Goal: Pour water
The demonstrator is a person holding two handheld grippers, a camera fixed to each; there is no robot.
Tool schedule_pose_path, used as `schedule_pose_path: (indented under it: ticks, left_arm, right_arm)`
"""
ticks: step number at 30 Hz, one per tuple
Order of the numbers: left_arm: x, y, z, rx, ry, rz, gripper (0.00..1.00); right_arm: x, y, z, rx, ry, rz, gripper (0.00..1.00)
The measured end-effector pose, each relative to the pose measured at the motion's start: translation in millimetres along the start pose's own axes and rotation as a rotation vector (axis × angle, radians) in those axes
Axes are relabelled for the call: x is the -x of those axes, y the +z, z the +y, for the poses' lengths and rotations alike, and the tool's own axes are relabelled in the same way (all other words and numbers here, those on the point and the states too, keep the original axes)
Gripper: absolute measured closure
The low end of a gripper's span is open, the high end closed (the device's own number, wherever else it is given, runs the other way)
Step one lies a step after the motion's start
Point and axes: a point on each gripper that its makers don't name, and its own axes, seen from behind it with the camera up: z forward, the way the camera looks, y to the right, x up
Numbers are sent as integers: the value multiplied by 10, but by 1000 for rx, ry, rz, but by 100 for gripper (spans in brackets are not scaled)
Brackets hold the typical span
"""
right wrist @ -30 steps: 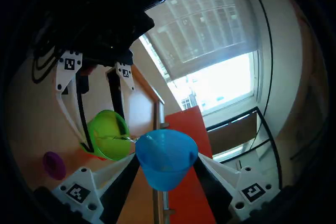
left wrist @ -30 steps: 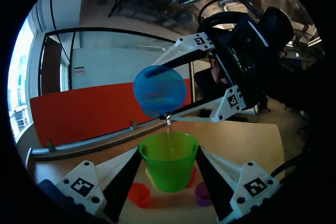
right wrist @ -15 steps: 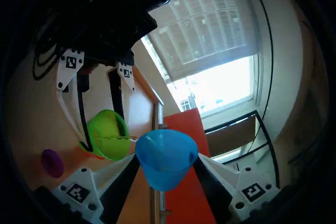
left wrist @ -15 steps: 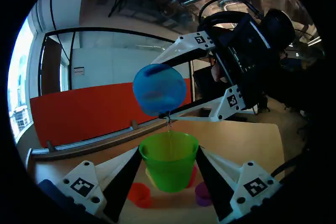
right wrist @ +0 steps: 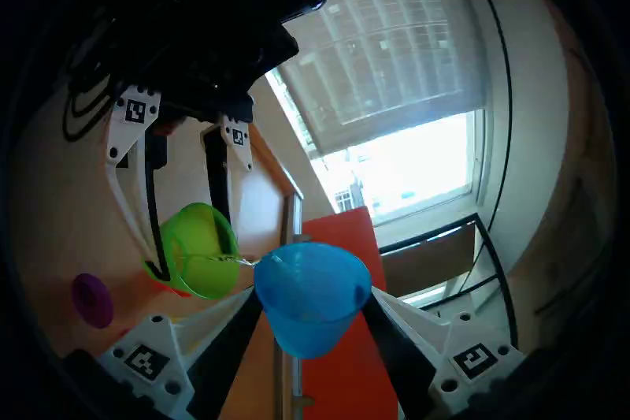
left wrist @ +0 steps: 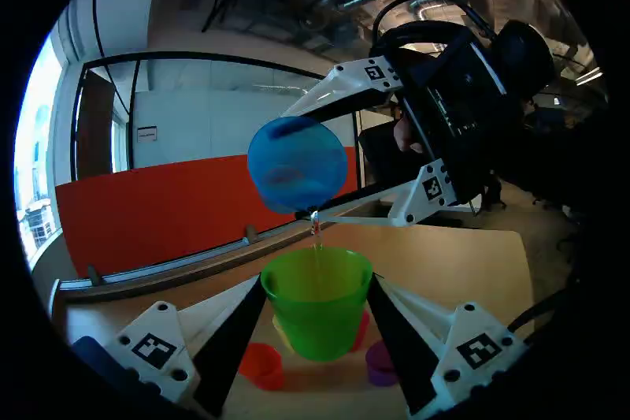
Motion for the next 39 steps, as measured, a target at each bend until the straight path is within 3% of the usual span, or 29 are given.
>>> schedule_pose_path:
  ticks: [39]
  left_arm:
    - [-11,-25,43,4,9,3,12]
  right_arm:
    - [-53,43,68,22,-86,8,11]
